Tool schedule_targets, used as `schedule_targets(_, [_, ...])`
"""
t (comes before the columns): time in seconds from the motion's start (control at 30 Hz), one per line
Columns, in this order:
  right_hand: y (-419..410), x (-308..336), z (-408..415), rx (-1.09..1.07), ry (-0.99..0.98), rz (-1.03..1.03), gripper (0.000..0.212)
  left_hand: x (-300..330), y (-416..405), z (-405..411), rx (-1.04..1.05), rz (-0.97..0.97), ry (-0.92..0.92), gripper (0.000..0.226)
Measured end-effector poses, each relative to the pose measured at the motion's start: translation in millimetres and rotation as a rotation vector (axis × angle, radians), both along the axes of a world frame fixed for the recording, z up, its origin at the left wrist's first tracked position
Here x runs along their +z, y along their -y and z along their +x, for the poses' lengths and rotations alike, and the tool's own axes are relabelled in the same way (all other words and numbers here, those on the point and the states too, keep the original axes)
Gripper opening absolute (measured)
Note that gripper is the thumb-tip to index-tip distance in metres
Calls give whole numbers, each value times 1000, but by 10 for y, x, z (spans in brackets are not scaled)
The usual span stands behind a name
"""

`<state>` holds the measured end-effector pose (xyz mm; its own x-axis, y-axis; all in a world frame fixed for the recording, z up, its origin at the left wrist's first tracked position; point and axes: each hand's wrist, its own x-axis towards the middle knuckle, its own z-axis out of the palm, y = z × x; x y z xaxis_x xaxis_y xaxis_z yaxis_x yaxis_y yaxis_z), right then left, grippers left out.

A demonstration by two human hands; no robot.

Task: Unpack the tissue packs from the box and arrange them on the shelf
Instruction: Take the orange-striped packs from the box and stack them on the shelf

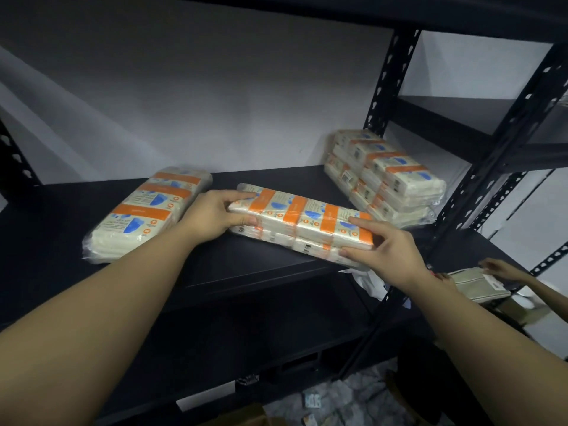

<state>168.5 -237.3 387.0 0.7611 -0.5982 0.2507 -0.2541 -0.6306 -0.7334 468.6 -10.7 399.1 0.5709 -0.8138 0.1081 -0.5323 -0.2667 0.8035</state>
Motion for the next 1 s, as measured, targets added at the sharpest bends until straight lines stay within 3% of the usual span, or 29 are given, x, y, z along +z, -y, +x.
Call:
schedule_targets(0.23, [9,466,-12,-71,134,-37,66,374,258,188,-21,-149,-65,57])
schedule_targets(0.57, [469,1285,-103,-277,246,-192,68,1278,1288,305,-184,-275,49,56])
schedule_targets(0.73, [715,1255,-131,-404,256,-235,68,1330,2003,326,-260,-252,90,55])
schedule_targets(1.0, [939,1136,-61,-568,229,-271,74,1076,2823,355,-299,-350,-61,53])
